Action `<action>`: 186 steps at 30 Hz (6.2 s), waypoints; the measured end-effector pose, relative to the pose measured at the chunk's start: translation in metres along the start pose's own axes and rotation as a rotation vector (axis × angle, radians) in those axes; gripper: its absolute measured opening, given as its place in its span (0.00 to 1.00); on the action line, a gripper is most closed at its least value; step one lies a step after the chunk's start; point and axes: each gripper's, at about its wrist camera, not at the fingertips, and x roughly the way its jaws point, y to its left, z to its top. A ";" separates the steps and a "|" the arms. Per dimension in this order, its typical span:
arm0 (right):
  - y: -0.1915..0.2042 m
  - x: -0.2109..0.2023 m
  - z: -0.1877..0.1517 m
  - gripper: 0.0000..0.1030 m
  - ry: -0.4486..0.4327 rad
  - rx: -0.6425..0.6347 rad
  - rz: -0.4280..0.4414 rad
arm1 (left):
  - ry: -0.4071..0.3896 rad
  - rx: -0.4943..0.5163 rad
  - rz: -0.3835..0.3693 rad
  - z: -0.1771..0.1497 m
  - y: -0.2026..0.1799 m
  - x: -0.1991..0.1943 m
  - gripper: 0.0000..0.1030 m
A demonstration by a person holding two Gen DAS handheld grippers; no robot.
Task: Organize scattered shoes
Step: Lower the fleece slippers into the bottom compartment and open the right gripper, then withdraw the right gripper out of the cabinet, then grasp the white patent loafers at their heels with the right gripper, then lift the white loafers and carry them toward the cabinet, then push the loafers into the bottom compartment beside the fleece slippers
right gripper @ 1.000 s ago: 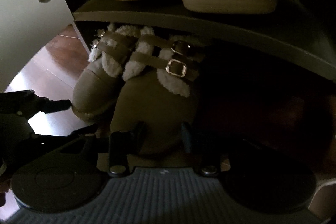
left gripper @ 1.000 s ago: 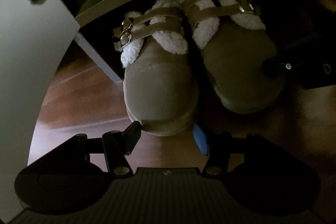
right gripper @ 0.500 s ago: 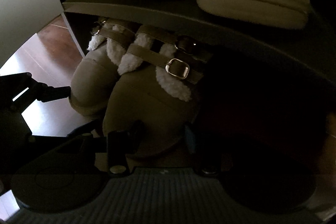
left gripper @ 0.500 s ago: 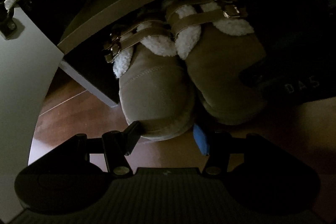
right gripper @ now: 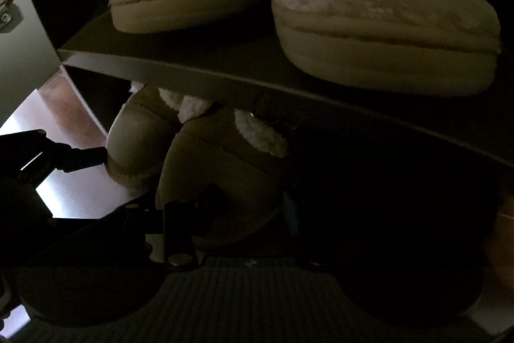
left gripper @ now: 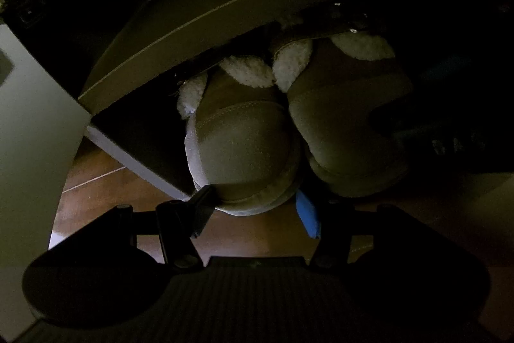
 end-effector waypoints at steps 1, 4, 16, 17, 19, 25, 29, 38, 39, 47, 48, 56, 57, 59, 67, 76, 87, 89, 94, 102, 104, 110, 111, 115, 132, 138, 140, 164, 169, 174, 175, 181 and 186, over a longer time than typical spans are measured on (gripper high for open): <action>0.000 0.001 0.000 0.37 -0.005 0.002 -0.003 | -0.001 -0.002 0.002 0.000 0.000 0.001 0.58; 0.002 0.005 0.003 0.38 -0.012 0.002 -0.011 | -0.003 -0.007 0.006 0.000 0.001 0.004 0.58; -0.005 -0.021 -0.007 0.47 -0.044 0.036 -0.010 | 0.041 -0.102 -0.007 -0.028 0.010 -0.009 0.58; -0.006 -0.025 -0.009 0.48 -0.048 0.041 -0.008 | 0.050 -0.118 -0.011 -0.032 0.011 -0.015 0.59; -0.010 -0.048 -0.025 0.50 -0.042 0.067 -0.005 | 0.079 -0.165 -0.027 -0.044 0.010 -0.031 0.61; -0.007 -0.103 -0.082 0.59 0.084 0.126 -0.012 | 0.221 -0.323 -0.108 -0.055 0.033 -0.039 0.78; -0.012 -0.126 -0.080 0.65 0.097 0.163 -0.037 | 0.250 -0.358 -0.136 -0.031 0.019 -0.091 0.78; -0.022 -0.231 -0.053 0.78 -0.064 0.169 -0.082 | 0.135 -0.375 -0.109 -0.008 0.034 -0.167 0.86; -0.021 -0.238 -0.052 0.79 -0.076 0.175 -0.081 | 0.124 -0.379 -0.109 -0.006 0.035 -0.173 0.86; -0.016 -0.286 -0.048 0.82 -0.142 0.188 -0.076 | 0.048 -0.369 -0.102 0.002 0.041 -0.223 0.88; -0.016 -0.291 -0.047 0.82 -0.152 0.188 -0.078 | 0.041 -0.369 -0.099 0.004 0.042 -0.228 0.89; -0.018 -0.311 -0.043 0.83 -0.194 0.188 -0.079 | 0.024 -0.381 -0.096 0.015 0.049 -0.241 0.89; -0.018 -0.312 -0.042 0.83 -0.197 0.188 -0.078 | 0.021 -0.383 -0.094 0.016 0.049 -0.243 0.89; -0.018 -0.314 -0.042 0.83 -0.201 0.186 -0.076 | 0.017 -0.378 -0.092 0.018 0.050 -0.243 0.89; -0.019 -0.314 -0.041 0.84 -0.206 0.190 -0.079 | 0.035 -0.344 -0.108 0.020 0.039 -0.240 0.89; -0.066 -0.336 -0.034 0.89 -0.312 0.124 -0.040 | 0.085 -0.299 -0.201 0.015 0.018 -0.228 0.93; -0.106 -0.248 -0.108 0.68 0.091 -0.543 -0.016 | 0.177 -0.195 -0.244 0.009 -0.016 -0.197 0.93; -0.099 -0.226 -0.118 0.66 0.132 -0.685 -0.006 | 0.192 -0.188 -0.239 0.009 -0.019 -0.192 0.93; -0.098 -0.177 -0.132 0.61 0.221 -0.946 0.068 | 0.237 -0.187 -0.226 0.003 -0.019 -0.177 0.93; -0.098 -0.134 -0.095 0.32 0.287 -0.397 0.198 | 0.328 -0.231 -0.224 -0.012 -0.008 -0.147 0.93; -0.092 -0.129 -0.091 0.29 0.263 -0.287 0.157 | 0.343 -0.248 -0.217 -0.016 -0.003 -0.141 0.93; -0.094 -0.095 -0.056 0.26 0.222 0.328 -0.042 | 0.361 -0.273 -0.221 -0.022 0.004 -0.131 0.93; -0.098 -0.090 -0.052 0.25 0.201 0.388 -0.078 | 0.360 -0.267 -0.226 -0.024 0.004 -0.131 0.93; -0.108 -0.081 -0.044 0.30 0.157 0.457 -0.156 | 0.334 -0.249 -0.278 -0.026 -0.001 -0.133 0.93; -0.115 -0.160 -0.162 0.67 0.172 0.212 -0.102 | 0.085 0.007 -0.387 -0.031 -0.078 -0.141 0.70; -0.118 -0.161 -0.168 0.63 0.157 0.218 -0.051 | 0.048 -0.006 -0.430 -0.032 -0.081 -0.135 0.65; -0.118 -0.160 -0.167 0.63 0.150 0.207 -0.053 | 0.064 -0.044 -0.457 -0.028 -0.077 -0.128 0.67; -0.137 -0.144 -0.129 0.66 0.139 0.294 -0.040 | 0.232 -0.165 -0.546 -0.023 -0.075 -0.102 0.75; -0.131 -0.141 -0.128 0.61 0.129 0.254 -0.054 | 0.205 -0.157 -0.550 -0.021 -0.070 -0.096 0.75; -0.134 -0.133 -0.119 0.58 0.135 0.268 -0.058 | 0.168 -0.119 -0.533 -0.003 -0.065 -0.079 0.73; -0.136 -0.131 -0.116 0.57 0.135 0.279 -0.062 | 0.166 -0.121 -0.536 0.002 -0.063 -0.074 0.73; -0.145 -0.119 -0.100 0.54 0.126 0.395 -0.098 | 0.146 -0.102 -0.540 0.027 -0.055 -0.047 0.73; -0.136 -0.108 -0.092 0.54 0.076 0.436 -0.168 | 0.132 -0.081 -0.542 0.045 -0.048 -0.027 0.74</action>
